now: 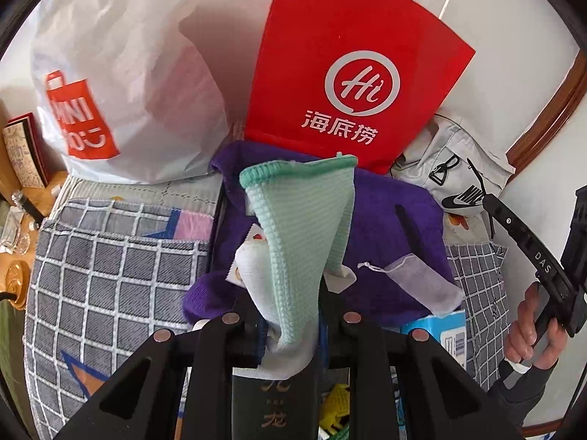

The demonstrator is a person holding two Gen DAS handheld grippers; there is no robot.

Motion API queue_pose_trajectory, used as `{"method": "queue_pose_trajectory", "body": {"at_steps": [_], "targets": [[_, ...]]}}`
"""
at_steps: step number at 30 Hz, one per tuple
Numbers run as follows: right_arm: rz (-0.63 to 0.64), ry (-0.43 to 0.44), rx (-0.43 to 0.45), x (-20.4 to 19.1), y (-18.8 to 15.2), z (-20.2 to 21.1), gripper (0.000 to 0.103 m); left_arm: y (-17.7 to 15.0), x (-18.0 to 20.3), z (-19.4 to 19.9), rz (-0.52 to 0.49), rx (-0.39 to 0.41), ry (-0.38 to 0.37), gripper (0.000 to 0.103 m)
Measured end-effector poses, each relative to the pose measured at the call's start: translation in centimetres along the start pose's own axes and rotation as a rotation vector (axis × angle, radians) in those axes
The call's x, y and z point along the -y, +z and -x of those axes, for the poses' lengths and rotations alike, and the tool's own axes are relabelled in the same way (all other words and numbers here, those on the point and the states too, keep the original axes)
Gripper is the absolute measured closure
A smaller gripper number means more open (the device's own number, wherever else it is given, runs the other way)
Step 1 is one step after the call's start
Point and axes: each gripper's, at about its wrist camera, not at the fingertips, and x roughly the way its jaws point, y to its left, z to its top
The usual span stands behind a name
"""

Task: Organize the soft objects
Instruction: 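Carry the sock and watch strap in both tools over the purple towel, then open both tools to release the sock and strap onto the towel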

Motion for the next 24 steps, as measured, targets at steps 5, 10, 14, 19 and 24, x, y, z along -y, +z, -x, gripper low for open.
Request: {"method": "queue_pose_trajectory", "body": {"at_steps": [5, 10, 14, 19, 24], "targets": [[0.015, -0.003, -0.051, 0.1, -0.6, -2.3, 0.083, 1.2, 1.1, -2.6, -0.038, -0.031, -0.007, 0.083], [0.022, 0.003, -0.109, 0.6, -1.2, -3.8, 0.083, 1.5, 1.5, -5.0, -0.033, -0.074, -0.009, 0.083], [0.042, 0.013, -0.187, 0.9, -2.1, -5.6, 0.083, 1.3, 1.5, -6.4, -0.035, -0.101, -0.016, 0.083], [0.044, 0.007, -0.249, 1.1, -3.2, -7.3, 0.083, 1.1, 1.6, -8.5, -0.04, -0.154, -0.037, 0.083], [0.041, 0.002, -0.309, 1.5, -4.0, -8.8, 0.093, 0.9, 1.3, -9.3, -0.036, -0.182, -0.061, 0.083]]}}
